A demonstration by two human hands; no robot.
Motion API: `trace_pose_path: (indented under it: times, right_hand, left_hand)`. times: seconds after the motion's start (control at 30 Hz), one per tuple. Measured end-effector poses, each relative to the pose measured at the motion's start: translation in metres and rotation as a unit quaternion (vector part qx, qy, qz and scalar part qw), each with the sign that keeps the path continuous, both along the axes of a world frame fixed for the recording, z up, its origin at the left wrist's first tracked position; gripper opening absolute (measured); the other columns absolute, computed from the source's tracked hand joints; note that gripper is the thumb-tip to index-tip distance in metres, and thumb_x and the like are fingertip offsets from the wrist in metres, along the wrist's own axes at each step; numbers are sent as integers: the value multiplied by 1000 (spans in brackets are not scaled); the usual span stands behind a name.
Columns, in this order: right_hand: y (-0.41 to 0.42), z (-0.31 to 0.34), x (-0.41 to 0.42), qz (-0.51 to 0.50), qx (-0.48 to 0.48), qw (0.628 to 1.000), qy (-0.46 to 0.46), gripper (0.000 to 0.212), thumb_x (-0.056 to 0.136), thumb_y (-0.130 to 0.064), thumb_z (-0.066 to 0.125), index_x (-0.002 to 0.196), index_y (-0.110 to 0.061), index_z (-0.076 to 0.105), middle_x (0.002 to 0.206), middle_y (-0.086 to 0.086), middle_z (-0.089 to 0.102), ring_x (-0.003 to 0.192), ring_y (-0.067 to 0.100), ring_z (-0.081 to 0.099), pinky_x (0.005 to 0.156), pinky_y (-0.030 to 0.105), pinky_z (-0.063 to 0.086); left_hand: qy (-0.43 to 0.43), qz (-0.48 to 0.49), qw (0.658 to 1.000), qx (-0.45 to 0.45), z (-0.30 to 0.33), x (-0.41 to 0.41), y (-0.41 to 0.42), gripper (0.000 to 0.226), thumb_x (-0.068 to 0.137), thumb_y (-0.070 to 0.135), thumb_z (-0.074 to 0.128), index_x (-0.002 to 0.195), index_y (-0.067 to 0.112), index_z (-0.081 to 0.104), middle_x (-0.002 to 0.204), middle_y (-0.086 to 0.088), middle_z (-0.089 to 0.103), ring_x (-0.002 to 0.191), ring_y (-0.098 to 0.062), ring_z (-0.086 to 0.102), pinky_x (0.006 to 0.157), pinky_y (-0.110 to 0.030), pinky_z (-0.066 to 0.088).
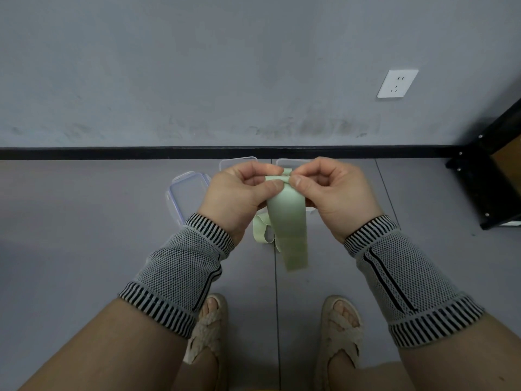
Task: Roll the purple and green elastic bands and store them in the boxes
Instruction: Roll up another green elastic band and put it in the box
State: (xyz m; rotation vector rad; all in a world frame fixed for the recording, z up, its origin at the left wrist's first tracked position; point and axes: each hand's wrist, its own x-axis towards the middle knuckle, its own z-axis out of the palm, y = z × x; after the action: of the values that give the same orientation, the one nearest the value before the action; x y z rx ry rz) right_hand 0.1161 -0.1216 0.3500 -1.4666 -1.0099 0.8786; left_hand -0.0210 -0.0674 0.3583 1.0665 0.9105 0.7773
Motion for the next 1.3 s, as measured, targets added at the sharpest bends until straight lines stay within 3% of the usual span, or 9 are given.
trace_pose_path:
  times: [0.1,0.27,0.37,0.53,0.8,0.97,1.07,1.2,1.3]
  right_hand:
    - [1,0,0,6,4,1000,0,15,82,-4,68,75,-17,67,77,23,67,69,37,63,70,54,54]
    - [3,-3,-2,15,4,1000,26,26,80,2,67,72,-22,65,71,5,62,68,20,57,66,36,50]
    - [4,-5,-4,5,5,999,36,28,79,3,67,69,-24,65,71,4,60,70,23,55,71,41,50]
    - [4,-5,-6,-19,4,1000,16,29,78,3,68,69,-24,64,74,4,63,72,20,57,76,45,54]
    - [4,-3,-8,-37,14,999,5,26,78,2,68,69,-22,62,68,-2,60,68,16,56,71,39,54]
    - [3,-2,-5,7,7,1000,9,20,80,-1,67,77,-20,66,80,1,68,74,16,63,75,35,55]
    - [1,-3,-2,28,-6,999,-13,14,82,-12,69,84,-26,71,92,4,72,87,25,68,81,45,57]
    - [2,-3,-2,-36,4,999,-32,15,81,-12,71,76,-25,72,79,10,71,79,30,68,74,51,57]
    - [4,-2,-3,-81,6,997,-12,17,80,-12,71,73,-27,71,78,9,71,79,30,67,74,50,57]
  left_hand:
    - [3,1,1000,-12,0,0,0,19,80,-11,61,80,8,65,73,-6,69,65,-14,67,61,-21,54]
    - [-1,3,1000,-27,2,1,0,24,79,-17,57,77,6,61,78,-10,67,67,-17,65,67,-26,55]
    - [4,12,999,-48,3,1,0,22,81,-14,58,83,7,60,82,-11,66,67,-18,65,69,-28,56]
    - [47,2,998,-36,3,-1,0,13,81,-7,62,89,4,63,72,-6,68,61,-14,67,60,-25,57]
    - [63,23,997,35,-1,3,-4,12,82,0,66,81,12,65,72,-10,68,70,-23,63,74,-38,55]
    - [83,15,994,74,-5,-2,1,18,81,-3,66,79,15,66,72,-9,70,68,-21,67,67,-35,56]
    - [98,11,990,97,-6,-3,2,17,81,0,67,79,17,67,73,-8,72,71,-24,69,71,-39,56]
    - [128,34,984,118,-9,3,-2,16,81,13,70,89,25,65,76,-6,73,77,-24,70,79,-47,56]
    - [158,50,979,119,-14,10,-7,23,75,27,73,95,23,64,75,-3,73,78,-20,70,79,-46,56]
